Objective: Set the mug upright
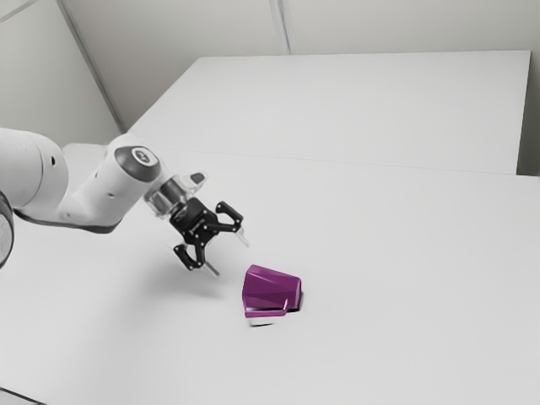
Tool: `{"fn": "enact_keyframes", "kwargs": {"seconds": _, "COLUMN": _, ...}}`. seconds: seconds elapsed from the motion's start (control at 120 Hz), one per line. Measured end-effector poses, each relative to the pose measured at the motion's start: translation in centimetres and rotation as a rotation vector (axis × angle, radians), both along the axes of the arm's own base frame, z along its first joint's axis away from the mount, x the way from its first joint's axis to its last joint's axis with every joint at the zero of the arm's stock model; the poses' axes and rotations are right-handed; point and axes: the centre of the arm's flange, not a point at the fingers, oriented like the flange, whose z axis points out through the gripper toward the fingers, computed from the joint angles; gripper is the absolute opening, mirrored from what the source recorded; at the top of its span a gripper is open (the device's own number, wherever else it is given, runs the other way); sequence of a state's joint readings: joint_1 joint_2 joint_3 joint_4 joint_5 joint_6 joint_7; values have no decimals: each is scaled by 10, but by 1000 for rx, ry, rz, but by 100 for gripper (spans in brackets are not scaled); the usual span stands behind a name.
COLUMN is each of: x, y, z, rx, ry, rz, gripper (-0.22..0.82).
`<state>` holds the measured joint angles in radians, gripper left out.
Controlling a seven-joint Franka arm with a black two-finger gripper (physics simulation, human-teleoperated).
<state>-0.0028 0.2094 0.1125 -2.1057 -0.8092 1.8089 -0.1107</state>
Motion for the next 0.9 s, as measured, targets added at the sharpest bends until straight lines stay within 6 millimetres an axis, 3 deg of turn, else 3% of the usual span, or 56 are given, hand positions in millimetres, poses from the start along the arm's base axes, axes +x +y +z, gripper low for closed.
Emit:
{"fn": "enact_keyframes", "kwargs": {"seconds": 0.2, "x": 5, "y": -16, "z": -21, "rx": -26, "ry": 16, "rz": 37, "gripper": 60}}
{"fn": "enact_keyframes", "kwargs": {"seconds": 0.325, "x": 7, "y": -32, "z": -24, "rx": -42, "ry": 10, "rz": 49, "gripper": 60}}
{"fn": "enact_keyframes", "kwargs": {"seconds": 0.675, "x": 12, "y": -51, "z": -44, "rx": -131, "ry": 38, "rz": 161, "gripper": 60}}
{"fn": "enact_keyframes", "kwargs": {"seconds": 0.825, "x": 13, "y": -53, "z": -45, "rx": -123, "ry": 37, "rz": 163, "gripper": 21}}
{"fn": "enact_keyframes", "kwargs": {"seconds": 0.9, "x": 14, "y": -53, "z": -44, "rx": -119, "ry": 33, "rz": 163, "gripper": 7}}
